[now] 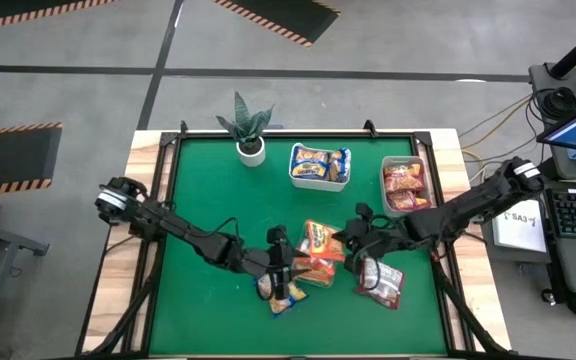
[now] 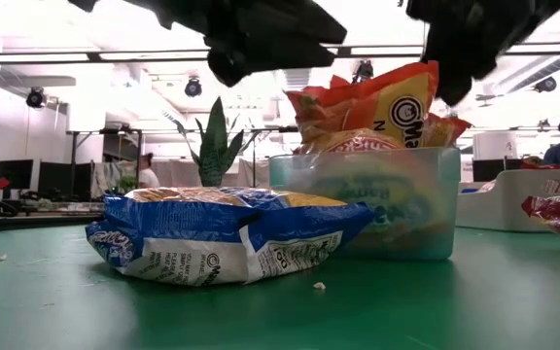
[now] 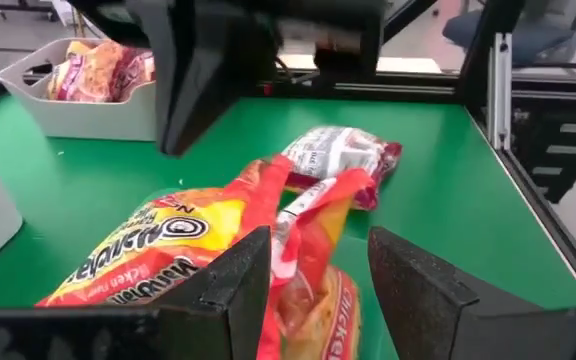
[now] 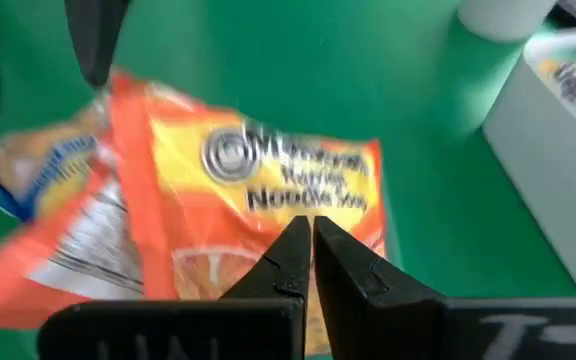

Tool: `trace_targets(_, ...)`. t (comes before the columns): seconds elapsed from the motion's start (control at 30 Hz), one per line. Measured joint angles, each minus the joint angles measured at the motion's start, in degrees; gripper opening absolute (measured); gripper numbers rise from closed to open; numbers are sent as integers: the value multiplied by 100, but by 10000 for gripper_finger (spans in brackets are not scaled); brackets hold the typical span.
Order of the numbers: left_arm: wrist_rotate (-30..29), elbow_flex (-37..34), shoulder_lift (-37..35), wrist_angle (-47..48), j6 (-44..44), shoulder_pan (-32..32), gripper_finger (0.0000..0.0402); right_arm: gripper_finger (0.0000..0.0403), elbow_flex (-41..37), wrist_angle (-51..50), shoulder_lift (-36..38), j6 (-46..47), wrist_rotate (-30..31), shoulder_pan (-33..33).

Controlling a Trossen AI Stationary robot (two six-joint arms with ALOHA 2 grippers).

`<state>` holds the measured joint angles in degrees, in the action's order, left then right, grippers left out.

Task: Sort Maruchan noodles
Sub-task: Put the orange noodle pack into the green bin, then put the red noodle pack into the gray bin

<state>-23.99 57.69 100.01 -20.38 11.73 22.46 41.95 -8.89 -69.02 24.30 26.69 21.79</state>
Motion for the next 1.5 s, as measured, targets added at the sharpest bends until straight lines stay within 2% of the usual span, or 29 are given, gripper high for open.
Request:
trace_targets(0.23, -24, -7, 222, 50, 218, 52, 152, 9, -24, 945, 88, -433, 13, 251)
trace_targets(0.37, -24, -11, 399, 98, 406, 52, 152, 9, -42, 1411, -368, -556, -16, 384)
trace_targets(0.63, 1, -13, 483, 192, 604, 50, 152, 9, -3, 1603, -1546, -470, -242, 381)
trace_targets(0.8, 9, -13, 469, 490, 837, 67, 152, 9, 17, 1640, -1873, -340, -162, 381)
trace_targets(0.97, 13, -4, 336, 532, 786, 107, 152, 9, -1, 1496, -1543, -438, -300, 381)
trace_targets(1.33, 33, 210, -74, 522, 164, 289, 152, 9, -23, 977, -63, -489, -398, 396)
trace_targets(1.5, 31, 468, -173, 513, -222, 409, 152, 9, -17, 451, 565, 161, -1051, 520)
